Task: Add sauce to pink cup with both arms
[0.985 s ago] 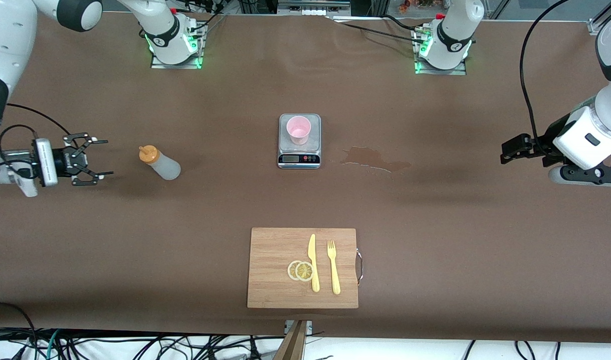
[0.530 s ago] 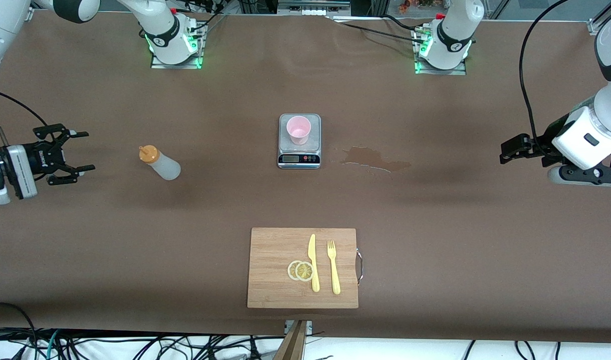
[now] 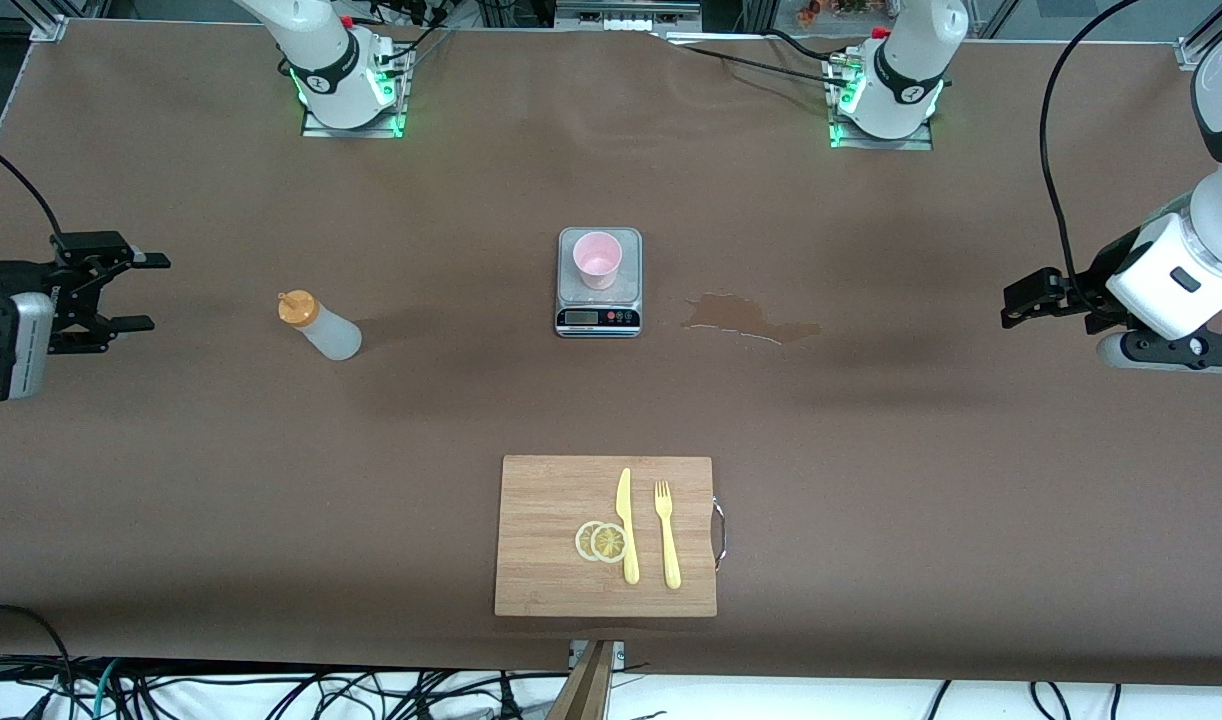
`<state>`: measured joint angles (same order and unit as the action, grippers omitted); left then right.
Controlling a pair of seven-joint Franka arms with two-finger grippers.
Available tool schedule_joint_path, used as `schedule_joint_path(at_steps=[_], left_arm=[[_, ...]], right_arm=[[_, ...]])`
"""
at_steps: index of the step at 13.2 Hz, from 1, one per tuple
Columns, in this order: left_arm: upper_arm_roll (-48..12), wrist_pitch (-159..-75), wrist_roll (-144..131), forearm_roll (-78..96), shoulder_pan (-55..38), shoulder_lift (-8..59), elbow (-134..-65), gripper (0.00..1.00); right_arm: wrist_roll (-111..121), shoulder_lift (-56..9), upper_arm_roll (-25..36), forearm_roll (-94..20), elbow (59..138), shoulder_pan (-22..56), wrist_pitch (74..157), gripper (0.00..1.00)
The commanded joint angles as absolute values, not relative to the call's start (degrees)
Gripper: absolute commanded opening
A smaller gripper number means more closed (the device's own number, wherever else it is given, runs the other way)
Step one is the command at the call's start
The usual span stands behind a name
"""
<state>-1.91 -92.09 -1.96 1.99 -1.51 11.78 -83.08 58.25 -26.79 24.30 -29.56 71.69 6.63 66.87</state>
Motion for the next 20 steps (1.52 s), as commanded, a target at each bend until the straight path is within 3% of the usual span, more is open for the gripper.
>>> schedule_joint_path(at_steps=[1, 4, 8, 11, 14, 20], left_arm=[[-1.9, -91.5, -1.6, 2.4, -1.1, 11.7, -82.3, 1.0], [-1.8, -91.5, -1.6, 2.0, -1.3, 11.3, -82.5, 1.0], [-1.8, -91.6, -1.6, 1.8, -1.3, 11.0, -82.9, 1.0], [-1.8, -91.7, -1.6, 1.8, -1.2, 10.9, -83.1, 1.0], [-1.8, -91.6, -1.6, 1.8, -1.2, 10.5, -83.1, 1.0], [-1.8, -91.6, -1.5, 1.8, -1.3, 10.5, -83.1, 1.0]], right_arm=[[45.8, -17.0, 13.0, -18.8, 79.5, 3.1, 73.4, 1.0], [37.9, -9.4, 10.7, -12.3, 89.8, 3.0, 81.8, 1.0], [14.0, -0.8, 2.2, -0.7, 99.8, 2.0, 89.1, 1.0], [-4.6, 0.3, -0.8, -1.0, 100.4, -1.0, 91.7, 1.0], [-2.0, 1.2, -0.7, -3.2, 100.0, -3.3, 96.8, 1.0], [6.7, 1.8, -0.7, -3.1, 100.5, -3.2, 96.6, 1.0]])
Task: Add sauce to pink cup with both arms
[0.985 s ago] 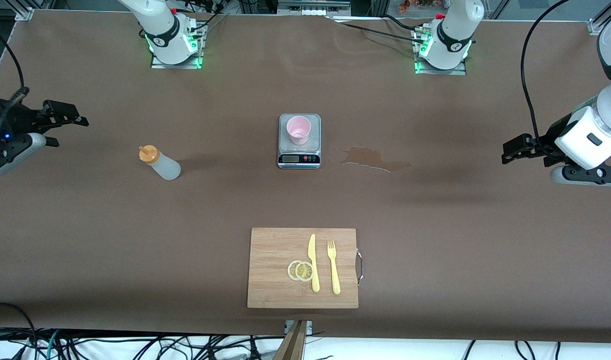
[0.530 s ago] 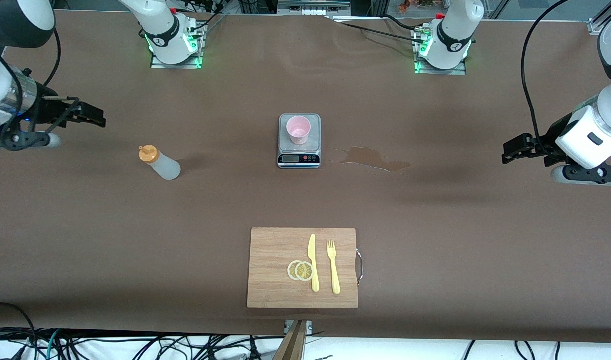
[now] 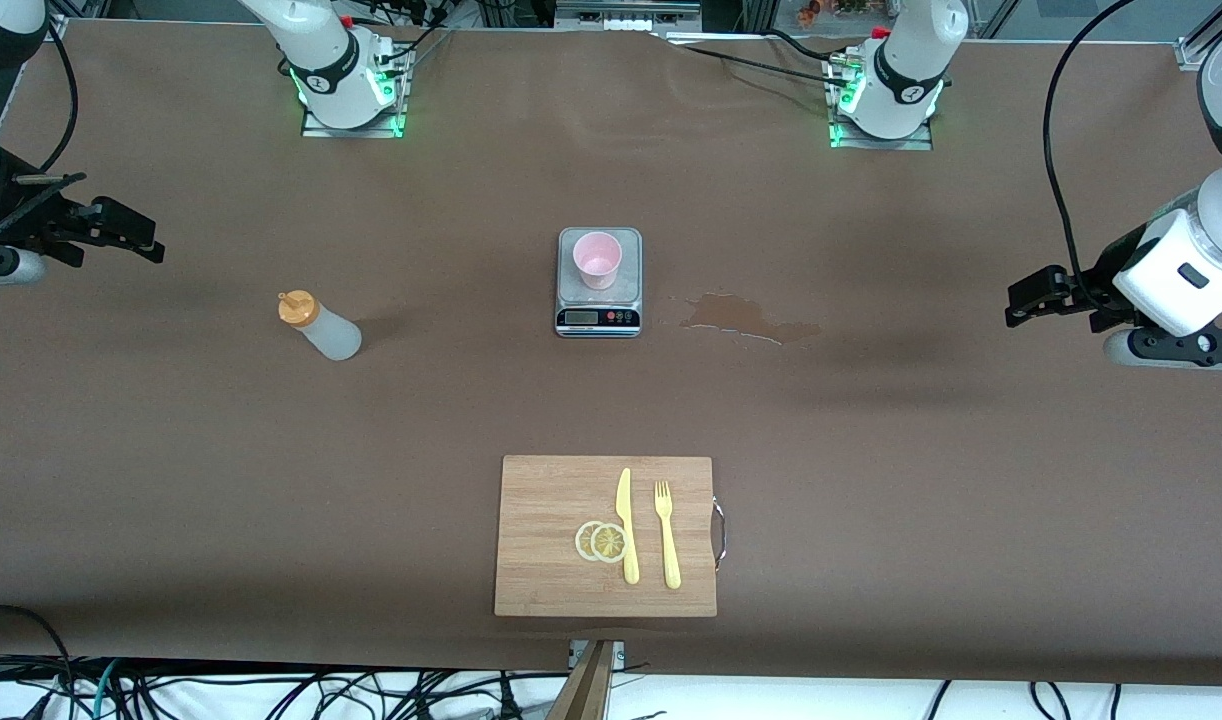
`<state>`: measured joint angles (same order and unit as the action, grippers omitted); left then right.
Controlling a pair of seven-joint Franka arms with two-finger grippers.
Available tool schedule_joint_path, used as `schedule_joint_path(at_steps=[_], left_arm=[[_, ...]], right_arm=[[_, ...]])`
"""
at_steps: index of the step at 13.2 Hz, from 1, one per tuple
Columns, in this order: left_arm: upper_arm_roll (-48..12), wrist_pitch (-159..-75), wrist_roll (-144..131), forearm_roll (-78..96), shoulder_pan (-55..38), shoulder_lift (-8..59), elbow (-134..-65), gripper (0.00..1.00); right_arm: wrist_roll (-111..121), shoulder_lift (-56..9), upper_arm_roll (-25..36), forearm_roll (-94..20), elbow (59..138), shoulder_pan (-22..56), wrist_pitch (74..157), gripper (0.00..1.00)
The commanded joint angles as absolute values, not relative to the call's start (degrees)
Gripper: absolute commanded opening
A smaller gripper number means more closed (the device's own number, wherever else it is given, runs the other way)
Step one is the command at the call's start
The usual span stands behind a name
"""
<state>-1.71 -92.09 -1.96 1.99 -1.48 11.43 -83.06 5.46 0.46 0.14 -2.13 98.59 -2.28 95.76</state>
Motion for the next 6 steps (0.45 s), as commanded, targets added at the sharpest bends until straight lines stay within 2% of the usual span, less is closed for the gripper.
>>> schedule_joint_path(at_steps=[1, 3, 6], left_arm=[[-1.8, -91.7, -1.5, 1.8, -1.3, 10.5, -83.1, 1.0], [-1.8, -91.7, -1.5, 1.8, -1.3, 10.5, -83.1, 1.0], [-1.8, -91.7, -1.5, 1.8, -1.3, 10.5, -83.1, 1.0]], right_arm=[[6.5, 1.5, -0.7, -3.1, 100.5, -3.2, 96.5, 1.0], [6.9, -1.0, -0.7, -3.0, 97.2, -2.9, 96.3, 1.0], [6.9, -1.4, -0.7, -3.0, 96.8, -2.9, 95.9, 1.0]])
